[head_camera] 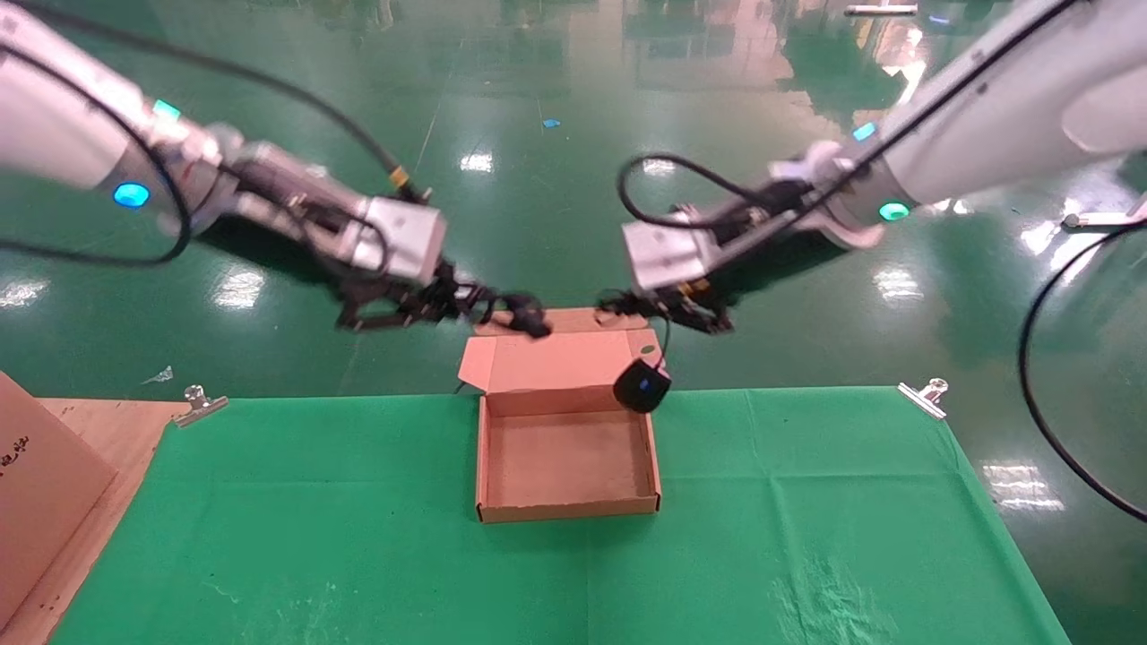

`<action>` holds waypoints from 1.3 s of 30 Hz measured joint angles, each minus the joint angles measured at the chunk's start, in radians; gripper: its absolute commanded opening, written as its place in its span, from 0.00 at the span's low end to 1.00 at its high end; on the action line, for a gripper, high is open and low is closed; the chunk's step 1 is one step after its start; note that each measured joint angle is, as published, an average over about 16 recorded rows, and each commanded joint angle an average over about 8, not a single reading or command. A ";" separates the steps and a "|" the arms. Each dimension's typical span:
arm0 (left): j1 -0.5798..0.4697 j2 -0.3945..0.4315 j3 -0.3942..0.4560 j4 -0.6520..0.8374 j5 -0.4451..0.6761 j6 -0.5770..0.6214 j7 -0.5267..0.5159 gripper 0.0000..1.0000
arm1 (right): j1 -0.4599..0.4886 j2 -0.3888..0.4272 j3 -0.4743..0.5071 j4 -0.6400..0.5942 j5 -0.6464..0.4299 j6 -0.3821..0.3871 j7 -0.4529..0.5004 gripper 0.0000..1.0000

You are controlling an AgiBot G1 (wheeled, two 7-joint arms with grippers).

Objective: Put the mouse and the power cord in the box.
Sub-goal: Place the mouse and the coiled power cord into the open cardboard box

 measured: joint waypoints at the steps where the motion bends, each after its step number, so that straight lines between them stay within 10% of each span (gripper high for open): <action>1: -0.006 0.010 0.000 0.008 0.000 -0.004 0.005 0.00 | 0.002 -0.005 -0.004 0.006 0.005 0.007 0.004 0.00; 17: 0.083 0.080 -0.086 0.172 -0.135 -0.141 0.246 0.00 | -0.011 -0.012 -0.104 0.075 0.087 0.075 0.065 0.00; 29: 0.417 0.127 -0.194 0.139 -0.341 -0.686 0.519 0.00 | -0.019 -0.005 -0.139 0.002 0.146 0.054 0.025 0.00; 39: 0.637 0.152 -0.050 -0.024 -0.475 -0.960 0.508 0.06 | -0.036 -0.004 -0.151 -0.051 0.180 0.055 -0.023 0.00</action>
